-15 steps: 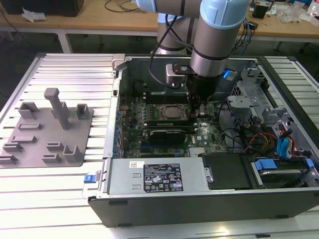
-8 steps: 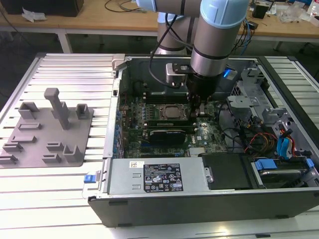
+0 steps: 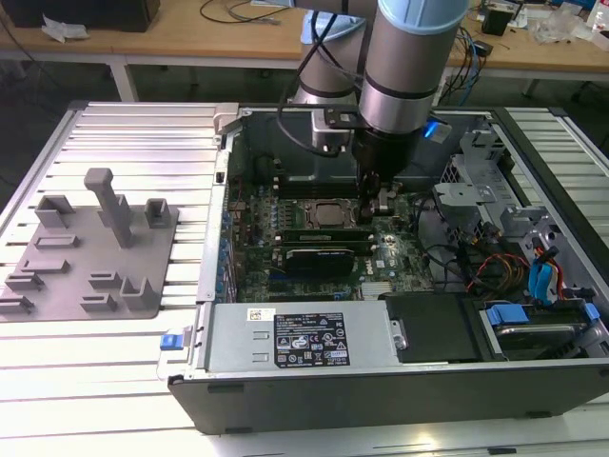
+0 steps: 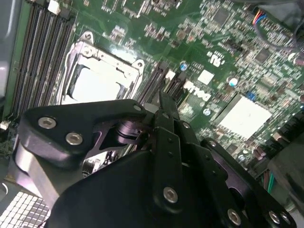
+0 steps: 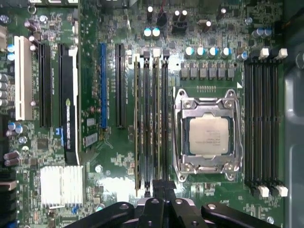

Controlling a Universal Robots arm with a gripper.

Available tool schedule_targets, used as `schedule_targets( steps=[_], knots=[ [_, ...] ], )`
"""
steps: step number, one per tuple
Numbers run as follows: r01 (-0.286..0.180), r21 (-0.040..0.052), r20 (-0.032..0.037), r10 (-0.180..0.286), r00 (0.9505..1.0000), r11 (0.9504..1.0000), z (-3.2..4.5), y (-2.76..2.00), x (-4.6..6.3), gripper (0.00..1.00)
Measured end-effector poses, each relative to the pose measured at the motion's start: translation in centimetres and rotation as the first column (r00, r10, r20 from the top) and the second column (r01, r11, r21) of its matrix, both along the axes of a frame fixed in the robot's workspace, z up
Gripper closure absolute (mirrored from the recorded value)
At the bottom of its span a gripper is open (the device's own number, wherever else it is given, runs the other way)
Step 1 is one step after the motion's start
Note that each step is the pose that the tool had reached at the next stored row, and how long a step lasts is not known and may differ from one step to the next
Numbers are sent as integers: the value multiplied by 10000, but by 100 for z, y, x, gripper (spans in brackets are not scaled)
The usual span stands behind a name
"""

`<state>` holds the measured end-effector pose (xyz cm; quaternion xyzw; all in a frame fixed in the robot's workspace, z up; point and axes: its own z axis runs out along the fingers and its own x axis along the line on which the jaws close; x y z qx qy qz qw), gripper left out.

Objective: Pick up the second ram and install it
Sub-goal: 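Press down the second ram until it locks into place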

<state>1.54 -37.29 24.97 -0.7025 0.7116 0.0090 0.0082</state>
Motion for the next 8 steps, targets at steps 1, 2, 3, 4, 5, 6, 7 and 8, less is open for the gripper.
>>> schedule_targets(
  steps=[1, 2, 3, 4, 5, 6, 7, 8],
  knots=[
    [1, 1, 3, -1, 10000, 10000, 0, 0, -42, 92],
    [-1, 1, 6, 1, 10000, 10000, 0, 0, -92, 92],
    [2, 2, 9, -2, 10000, 10000, -1, 0, -139, 92],
    [0, 1, 9, 0, 10000, 10000, 0, 0, -170, 92],
    [-1, 1, 9, 1, 10000, 10000, 0, 0, -190, 92],
    [1, 2, 10, -1, 10000, 10000, -1, 1, -243, 92],
    [0, 2, 11, 0, 10000, 10000, -1, 1, -280, 92],
    [0, 1, 14, 0, 10000, 10000, 0, 0, -333, 92]
  ],
)
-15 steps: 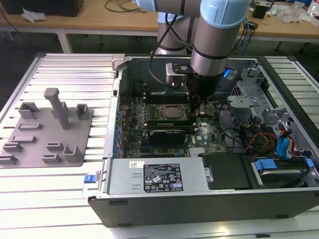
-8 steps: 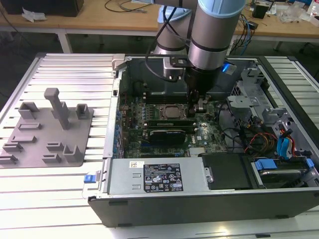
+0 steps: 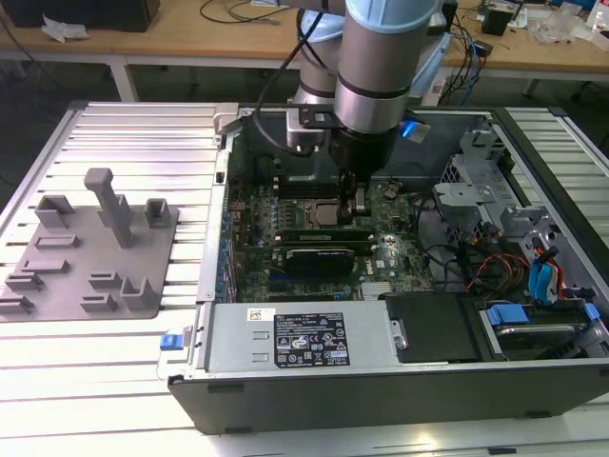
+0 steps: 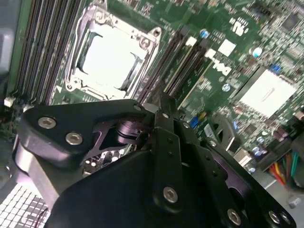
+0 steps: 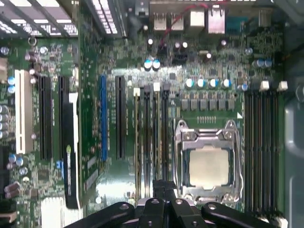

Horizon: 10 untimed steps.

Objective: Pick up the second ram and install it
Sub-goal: 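Press down the second ram until it locks into place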

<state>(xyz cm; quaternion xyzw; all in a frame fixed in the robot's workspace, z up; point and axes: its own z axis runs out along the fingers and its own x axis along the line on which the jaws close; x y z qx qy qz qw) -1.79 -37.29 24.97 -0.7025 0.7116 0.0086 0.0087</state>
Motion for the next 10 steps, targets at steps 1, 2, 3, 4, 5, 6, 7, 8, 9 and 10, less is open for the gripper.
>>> schedule_targets(
  steps=[1, 2, 3, 4, 5, 6, 7, 8, 9, 10],
  knots=[
    [0, 0, 3, 0, 10000, 10000, 0, 0, -65, 92],
    [-1, 0, 5, 1, 10000, 10000, 0, 0, -96, 92],
    [0, 1, 7, 0, 10000, 10000, 0, 0, -120, 92],
    [0, 1, 8, 0, 10000, 10000, 0, 0, -145, 92],
    [1, 0, 10, -1, 10000, 10000, 0, 0, -171, 92],
    [-1, 0, 13, 1, 10000, 10000, 0, 0, -220, 92],
    [1, 0, 17, -1, 10000, 10000, 0, 0, -269, 92],
    [0, 1, 20, 0, 10000, 10000, 0, 0, -299, 92],
    [0, 1, 22, 0, 10000, 10000, 0, 0, -333, 92],
    [0, 0, 24, 0, 10000, 10000, 0, 0, -366, 92]
  ],
)
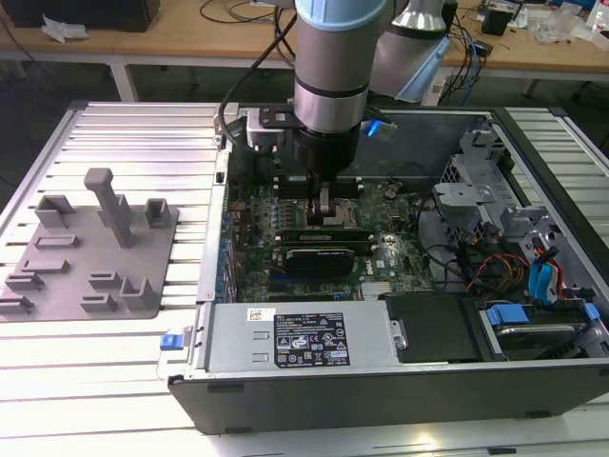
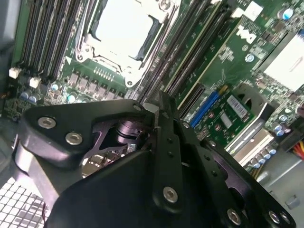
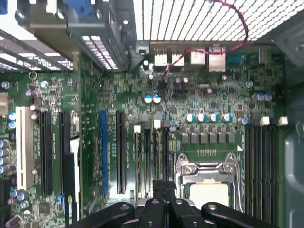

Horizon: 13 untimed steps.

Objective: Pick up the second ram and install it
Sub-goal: 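Press down the second ram until it locks into place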

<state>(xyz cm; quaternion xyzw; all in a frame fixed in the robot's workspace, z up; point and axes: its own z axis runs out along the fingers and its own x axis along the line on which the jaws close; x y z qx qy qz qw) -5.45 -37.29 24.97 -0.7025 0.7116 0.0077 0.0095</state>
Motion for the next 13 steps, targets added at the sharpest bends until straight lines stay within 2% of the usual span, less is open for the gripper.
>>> schedule_targets(
  steps=[5, 7, 11, 13],
  knots=[
    [0, -1, 8, 0, 10000, 10000, -10, 0, -84, 92],
    [0, -1, 8, 0, 10000, 10000, -59, 0, -87, 92],
    [0, 3, 9, 0, 10000, 10000, -82, 0, -87, 92],
    [-1, 1, 10, 1, 10000, 10000, -140, 0, -89, 92]
  ],
)
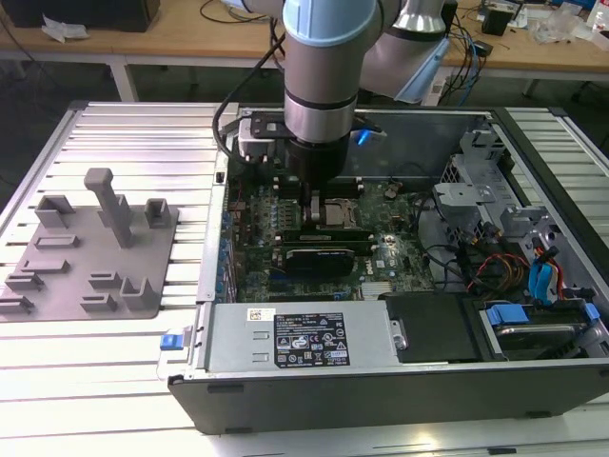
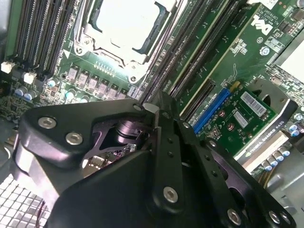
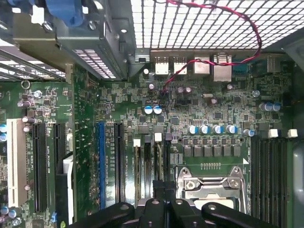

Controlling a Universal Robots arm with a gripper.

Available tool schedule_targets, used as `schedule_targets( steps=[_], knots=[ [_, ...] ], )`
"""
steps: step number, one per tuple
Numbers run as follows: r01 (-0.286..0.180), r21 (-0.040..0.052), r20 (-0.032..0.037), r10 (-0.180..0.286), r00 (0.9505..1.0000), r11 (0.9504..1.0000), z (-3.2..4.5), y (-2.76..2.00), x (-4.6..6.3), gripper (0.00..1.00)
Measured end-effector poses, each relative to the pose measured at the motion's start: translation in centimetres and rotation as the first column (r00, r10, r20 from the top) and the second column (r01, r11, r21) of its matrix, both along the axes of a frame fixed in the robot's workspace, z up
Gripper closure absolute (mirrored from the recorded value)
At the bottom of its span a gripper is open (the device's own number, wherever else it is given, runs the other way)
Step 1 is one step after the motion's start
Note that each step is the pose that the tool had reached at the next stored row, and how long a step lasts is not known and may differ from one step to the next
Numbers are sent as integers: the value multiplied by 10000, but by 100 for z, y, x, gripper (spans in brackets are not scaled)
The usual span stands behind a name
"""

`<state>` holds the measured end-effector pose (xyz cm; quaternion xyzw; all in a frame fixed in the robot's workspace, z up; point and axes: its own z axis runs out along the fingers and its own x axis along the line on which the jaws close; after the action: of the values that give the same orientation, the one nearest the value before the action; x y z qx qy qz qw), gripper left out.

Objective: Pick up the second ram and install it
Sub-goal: 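Press down the second ram until it locks into place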

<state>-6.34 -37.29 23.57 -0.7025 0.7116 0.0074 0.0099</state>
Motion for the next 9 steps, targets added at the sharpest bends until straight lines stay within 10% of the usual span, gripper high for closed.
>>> schedule_targets(
  steps=[9],
  knots=[
    [0, -4, 5, 0, 10000, 10000, -53, -1, -9, 92]
  ],
)
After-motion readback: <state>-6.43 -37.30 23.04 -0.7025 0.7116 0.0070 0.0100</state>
